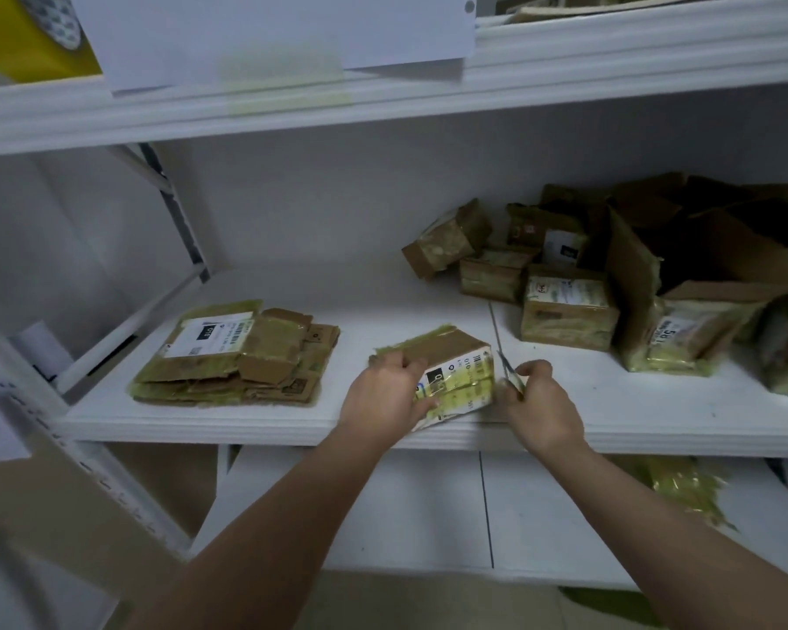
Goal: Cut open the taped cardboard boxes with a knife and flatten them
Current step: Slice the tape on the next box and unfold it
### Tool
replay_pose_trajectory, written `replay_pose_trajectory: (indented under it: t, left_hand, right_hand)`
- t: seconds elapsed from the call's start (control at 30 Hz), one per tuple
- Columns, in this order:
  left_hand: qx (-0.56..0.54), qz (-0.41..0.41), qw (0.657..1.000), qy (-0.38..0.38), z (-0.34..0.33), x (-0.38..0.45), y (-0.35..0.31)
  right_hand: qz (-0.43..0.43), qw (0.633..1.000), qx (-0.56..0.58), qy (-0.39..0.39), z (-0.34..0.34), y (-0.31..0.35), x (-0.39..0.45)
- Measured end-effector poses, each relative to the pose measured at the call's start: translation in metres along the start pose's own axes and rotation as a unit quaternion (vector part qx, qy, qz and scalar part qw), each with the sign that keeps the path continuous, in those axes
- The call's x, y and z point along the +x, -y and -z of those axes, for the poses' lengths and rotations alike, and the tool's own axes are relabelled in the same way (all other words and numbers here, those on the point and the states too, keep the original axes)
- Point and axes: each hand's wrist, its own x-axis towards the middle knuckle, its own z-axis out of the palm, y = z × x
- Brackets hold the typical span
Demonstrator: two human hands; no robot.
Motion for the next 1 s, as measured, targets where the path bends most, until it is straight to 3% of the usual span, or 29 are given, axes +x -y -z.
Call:
replay_pose_trajectory:
  t: [0.37,0.6,0.67,0.77,0.83,0.93,1.0]
  left_hand:
    - [-0.021,0.075,0.997,0.014,-0.010,0.020,-0.047]
    - [0.048,0.104,0.993,0.015,-0.025,0.037,-0.083]
    - [0.080,0.100,0.991,-0.026,-0.021,0.041,-0.077]
    - [0.019,0.075,0.992,-0.097,-0.016,0.056,-0.059]
    - [-0.013,0.063,0.996,-0.057,-0.017,0.069,-0.045]
    - [-0.057,0.124,0.984,0.117,-0.023,0.077,-0.035]
    - [-0.094,0.142,0.975,0.144,-0.027,0.075,-0.035]
  right_hand:
    - [-0.042,0.992,0.105,0.048,0.009,-0.036,0.021]
    - [-0.060,0.980,0.174,0.072,0.012,-0.063,0.053]
    - [-0.067,0.972,0.215,0.074,0.007,-0.064,0.060]
    - [-0.084,0.954,0.275,0.090,0.000,-0.061,0.067]
    - [-0.082,0.948,0.293,0.097,-0.003,-0.059,0.068]
    - [-0.075,0.944,0.306,0.098,-0.007,-0.057,0.069]
    - [-0.075,0.945,0.302,0.101,-0.009,-0.056,0.072]
